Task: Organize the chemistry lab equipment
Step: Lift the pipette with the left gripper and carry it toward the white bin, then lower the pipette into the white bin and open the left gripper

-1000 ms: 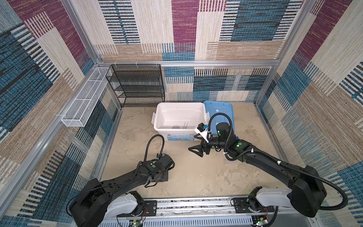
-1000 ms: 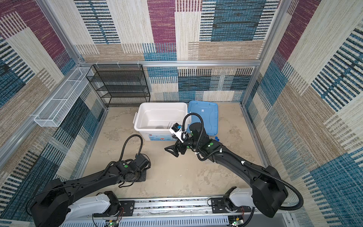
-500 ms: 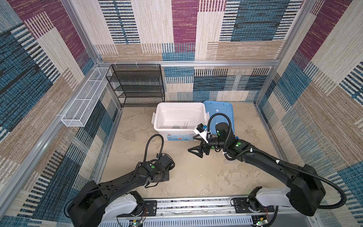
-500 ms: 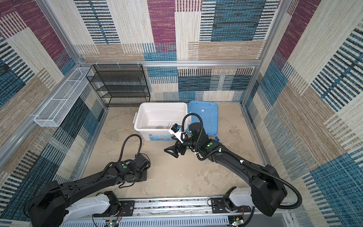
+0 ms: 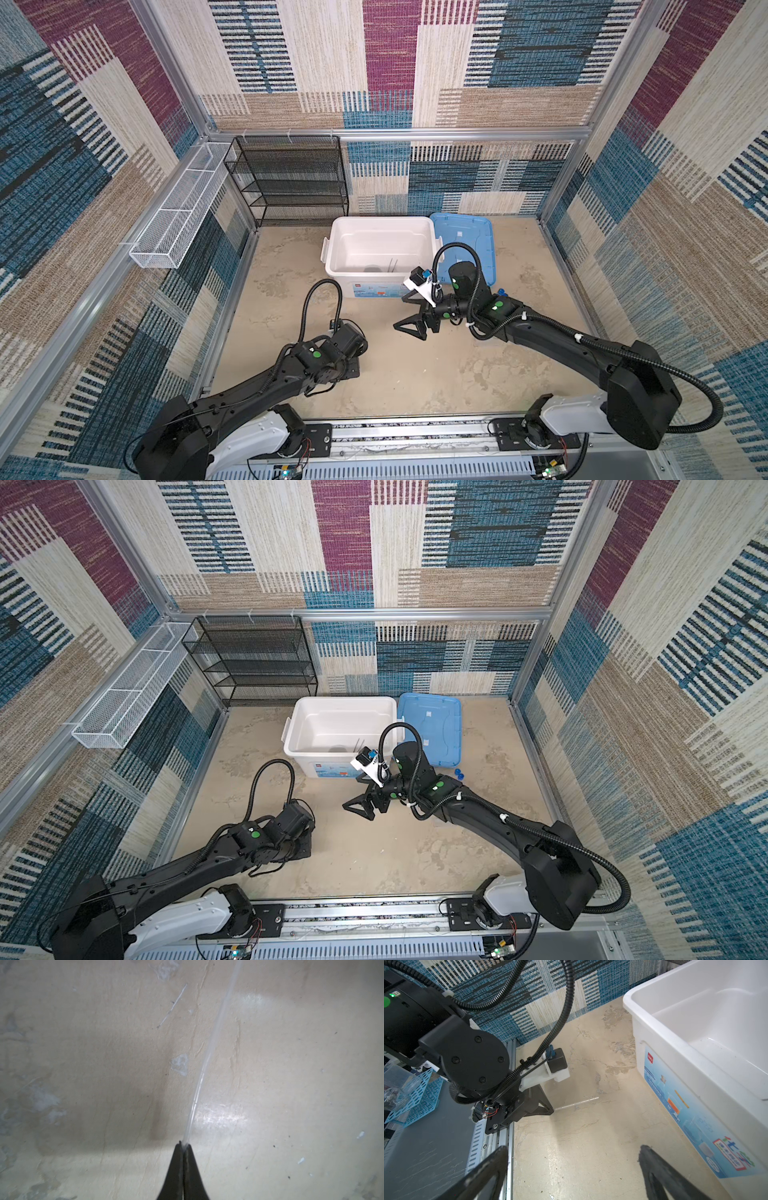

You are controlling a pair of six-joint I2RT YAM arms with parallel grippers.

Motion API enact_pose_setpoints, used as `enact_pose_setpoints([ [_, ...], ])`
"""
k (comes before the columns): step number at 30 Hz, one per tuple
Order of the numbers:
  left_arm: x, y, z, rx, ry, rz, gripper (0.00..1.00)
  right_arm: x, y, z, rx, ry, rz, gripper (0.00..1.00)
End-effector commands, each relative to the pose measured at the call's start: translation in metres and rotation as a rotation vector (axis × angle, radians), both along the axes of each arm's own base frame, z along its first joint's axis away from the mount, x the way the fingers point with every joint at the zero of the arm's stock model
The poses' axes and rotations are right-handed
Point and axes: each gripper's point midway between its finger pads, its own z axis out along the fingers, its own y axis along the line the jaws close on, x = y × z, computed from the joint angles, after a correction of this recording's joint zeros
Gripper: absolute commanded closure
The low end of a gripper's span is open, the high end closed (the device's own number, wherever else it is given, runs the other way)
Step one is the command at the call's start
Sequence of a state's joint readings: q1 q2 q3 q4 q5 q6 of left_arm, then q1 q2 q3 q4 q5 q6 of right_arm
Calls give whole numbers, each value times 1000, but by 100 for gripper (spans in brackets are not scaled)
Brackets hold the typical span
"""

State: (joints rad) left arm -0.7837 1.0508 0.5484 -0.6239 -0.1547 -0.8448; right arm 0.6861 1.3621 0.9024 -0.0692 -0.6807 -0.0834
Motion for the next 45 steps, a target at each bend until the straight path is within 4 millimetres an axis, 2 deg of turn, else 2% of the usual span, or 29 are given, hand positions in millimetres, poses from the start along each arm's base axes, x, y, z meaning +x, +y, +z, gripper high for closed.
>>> enact_pose_setpoints([
  [1,2,3,7,6,-14,18,96,0,7,8,21,-26,23,1],
  [4,4,1,18,-11,-30,17,96,0,10,9,16,-28,30,1],
  [7,9,1,37,-18,-70,18,97,0,13,14,30,-41,33,1],
  [15,23,0,93,-48,-198,5,98,9,16,45,93,-132,8,1],
  [21,38,-13,136,-118,-304,-19,98,22,22,58,107,-168,-22,1],
  [28,68,-33,192,-121,-428,-91,98,37,26,83,134,-219,-50,1],
  [32,91,-44,221,-124,-491,-113,98,53,15,104,164,-236,-103,1],
  [37,122,-65,251,-193,-554,-136,98,76,-4,120,168,-260,-193,2],
  [43,158,-87,273,-243,-572,-175,100,105,-31,127,136,-260,-301,1],
  [45,169,-94,275,-246,-570,-185,100,115,-41,129,129,-256,-342,1],
])
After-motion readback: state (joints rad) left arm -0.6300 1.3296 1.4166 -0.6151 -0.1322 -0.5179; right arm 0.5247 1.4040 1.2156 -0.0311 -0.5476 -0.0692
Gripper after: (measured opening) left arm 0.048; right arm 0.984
